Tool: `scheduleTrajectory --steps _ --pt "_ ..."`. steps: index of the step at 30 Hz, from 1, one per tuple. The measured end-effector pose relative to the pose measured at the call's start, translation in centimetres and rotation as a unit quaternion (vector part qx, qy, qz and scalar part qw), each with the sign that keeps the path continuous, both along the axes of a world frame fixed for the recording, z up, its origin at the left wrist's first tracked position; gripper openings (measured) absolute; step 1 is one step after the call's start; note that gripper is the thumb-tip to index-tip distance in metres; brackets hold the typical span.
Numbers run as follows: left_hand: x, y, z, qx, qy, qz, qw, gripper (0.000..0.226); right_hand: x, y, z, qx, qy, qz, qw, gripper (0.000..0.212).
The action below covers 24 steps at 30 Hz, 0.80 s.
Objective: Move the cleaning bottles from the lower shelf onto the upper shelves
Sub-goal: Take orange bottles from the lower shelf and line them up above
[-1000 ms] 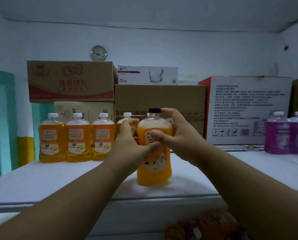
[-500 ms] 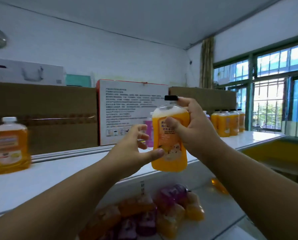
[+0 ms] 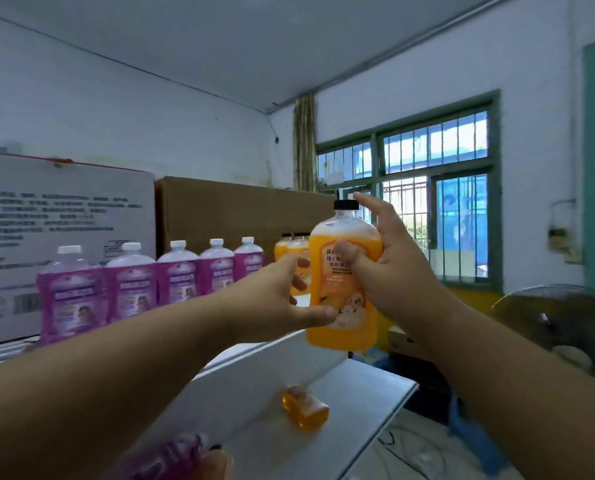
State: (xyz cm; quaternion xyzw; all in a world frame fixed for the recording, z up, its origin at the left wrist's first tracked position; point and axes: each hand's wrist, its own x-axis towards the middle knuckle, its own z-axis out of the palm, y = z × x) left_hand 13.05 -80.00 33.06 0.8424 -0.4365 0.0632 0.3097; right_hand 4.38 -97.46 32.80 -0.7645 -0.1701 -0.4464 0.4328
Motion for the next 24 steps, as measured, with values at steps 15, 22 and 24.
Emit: scheduleTrajectory --steps 15,22,24 --pt "12.4 -27.6 -0.9 0.062 -0.006 0.014 0.998 0.101 12.4 -28.0 -0.8 0.021 0.009 0.013 1.0 0.06" --pt "18.6 -33.6 -1.3 0.071 0.001 0.135 0.988 0.09 22.7 -34.7 0.8 0.012 0.009 0.1 0.995 0.06" --pt "20.2 -34.2 -1.5 0.087 0.013 0.166 0.982 0.093 25.6 -35.5 0.8 0.012 0.018 0.121 0.992 0.059"
